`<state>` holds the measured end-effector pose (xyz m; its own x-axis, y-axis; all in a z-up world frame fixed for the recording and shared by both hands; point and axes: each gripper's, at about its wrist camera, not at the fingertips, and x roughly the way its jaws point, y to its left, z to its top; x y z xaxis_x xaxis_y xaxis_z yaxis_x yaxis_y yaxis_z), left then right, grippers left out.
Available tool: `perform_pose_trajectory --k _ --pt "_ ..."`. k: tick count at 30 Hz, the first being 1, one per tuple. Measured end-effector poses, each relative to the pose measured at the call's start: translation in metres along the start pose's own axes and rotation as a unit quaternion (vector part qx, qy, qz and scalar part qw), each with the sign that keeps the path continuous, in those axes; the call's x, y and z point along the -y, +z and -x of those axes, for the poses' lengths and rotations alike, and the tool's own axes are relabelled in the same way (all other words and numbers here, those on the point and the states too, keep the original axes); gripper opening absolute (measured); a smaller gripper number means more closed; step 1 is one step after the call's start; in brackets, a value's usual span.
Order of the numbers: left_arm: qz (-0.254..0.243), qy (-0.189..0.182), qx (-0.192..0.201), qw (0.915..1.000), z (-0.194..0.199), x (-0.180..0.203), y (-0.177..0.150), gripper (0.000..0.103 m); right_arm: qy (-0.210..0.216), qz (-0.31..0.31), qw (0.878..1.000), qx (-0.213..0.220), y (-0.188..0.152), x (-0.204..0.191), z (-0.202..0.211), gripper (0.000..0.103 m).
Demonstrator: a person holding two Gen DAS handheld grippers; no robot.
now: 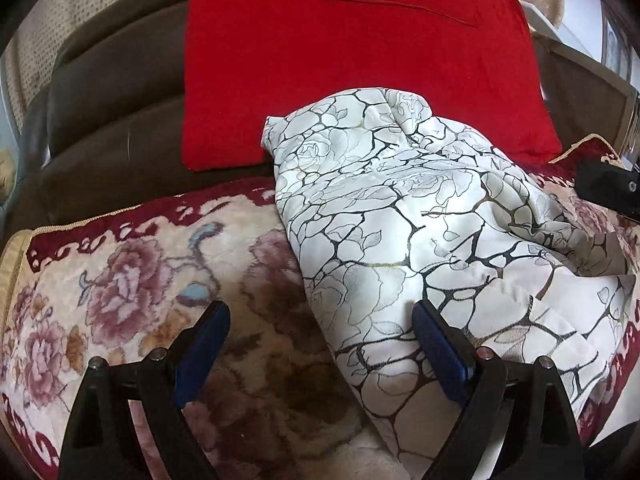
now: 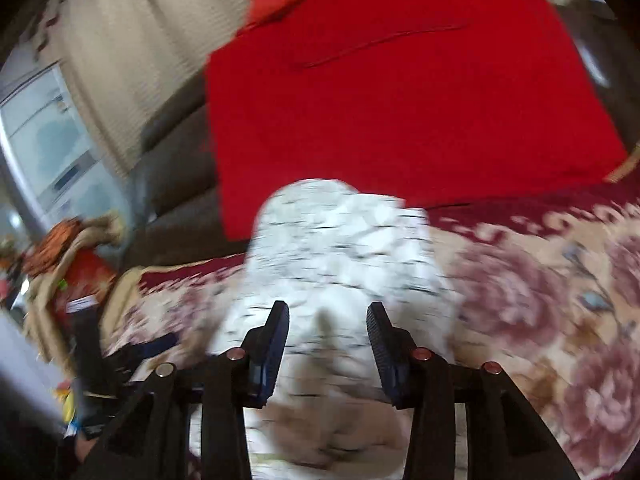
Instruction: Fold large clothes
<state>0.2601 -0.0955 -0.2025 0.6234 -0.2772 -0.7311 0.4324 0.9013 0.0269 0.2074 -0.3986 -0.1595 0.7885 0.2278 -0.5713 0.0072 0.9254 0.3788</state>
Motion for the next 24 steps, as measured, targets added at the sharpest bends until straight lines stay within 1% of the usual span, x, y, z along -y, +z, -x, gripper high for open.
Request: perform_pose_trajectory --k 2,3,4,5,6,7,8,9,10,11,12,13,14,15,16,17,19,21,24 --pt "0.002 -0.006 -0.001 1.0000 -0.005 -0.002 0.002 0.092 0.009 0.017 1.000 -0.018 0.001 -0.011 -0.012 0.039" --pt "0.003 -0.009 -0.002 1.0000 -0.006 -0.003 0.002 0.092 0.018 0.025 0.999 -0.035 0.001 -0.016 -0.025 0.039" --pt "0.005 -0.013 -0.004 0.9999 -0.011 -0.007 0.002 0.092 0.036 0.027 0.997 -0.059 -0.001 -0.019 -0.035 0.039" --pt "0.007 -0.016 -0.006 0.9998 -0.012 -0.008 0.002 0.093 0.057 0.019 0.995 -0.085 -0.003 -0.019 -0.045 0.039" --pt "0.009 -0.020 -0.008 0.9997 -0.015 -0.010 0.002 0.093 0.062 0.012 0.993 -0.098 -0.004 -0.019 -0.052 0.039" --pt "0.011 -0.024 -0.009 0.9996 -0.017 -0.012 0.002 0.093 0.042 0.000 0.993 -0.113 -0.003 -0.014 -0.063 0.037" --pt "0.012 -0.027 -0.011 0.9995 -0.018 -0.013 0.002 0.093 0.029 -0.006 0.993 -0.115 -0.003 -0.010 -0.064 0.033" --pt "0.014 -0.030 -0.011 0.9994 -0.019 -0.013 0.003 0.093 0.007 -0.020 0.994 -0.110 0.001 0.000 -0.067 0.031" --pt "0.015 -0.033 -0.011 0.9993 -0.019 -0.014 0.003 0.093 -0.016 -0.045 0.994 -0.095 0.006 0.016 -0.068 0.018" --pt "0.015 -0.035 -0.011 0.9992 -0.019 -0.013 0.003 0.093 -0.027 -0.067 0.994 -0.087 0.009 0.030 -0.068 0.005" --pt "0.013 -0.035 -0.009 0.9993 -0.019 -0.013 0.003 0.093 -0.014 -0.107 0.990 -0.086 0.007 0.049 -0.072 0.001" --pt "0.009 -0.032 -0.008 0.9994 -0.019 -0.012 0.004 0.093 -0.006 -0.122 0.988 -0.090 0.004 0.056 -0.076 0.000" --pt "0.007 -0.029 -0.005 0.9995 -0.019 -0.011 0.004 0.093 -0.012 -0.119 0.989 -0.092 0.000 0.057 -0.081 0.000" --pt "0.007 -0.029 -0.003 0.9996 -0.018 -0.011 0.004 0.093 -0.016 -0.112 0.990 -0.089 -0.002 0.057 -0.084 0.000" --pt "0.011 -0.029 -0.001 0.9995 -0.017 -0.012 0.005 0.093 -0.010 -0.119 0.990 -0.080 -0.004 0.062 -0.087 0.000" --pt "0.014 -0.032 0.000 0.9994 -0.016 -0.013 0.005 0.093 0.006 -0.145 0.986 -0.076 -0.007 0.071 -0.088 0.000" --pt "0.019 -0.039 -0.001 0.9991 -0.017 -0.016 0.004 0.093 0.054 -0.209 0.974 -0.074 -0.014 0.095 -0.093 0.000" --pt "0.025 -0.043 -0.004 0.9988 -0.018 -0.019 0.002 0.093 0.065 -0.211 0.973 -0.071 -0.017 0.096 -0.091 0.000" --pt "0.036 -0.044 -0.005 0.9984 -0.015 -0.024 0.002 0.092 0.052 -0.167 0.983 -0.063 -0.015 0.076 -0.078 0.000"
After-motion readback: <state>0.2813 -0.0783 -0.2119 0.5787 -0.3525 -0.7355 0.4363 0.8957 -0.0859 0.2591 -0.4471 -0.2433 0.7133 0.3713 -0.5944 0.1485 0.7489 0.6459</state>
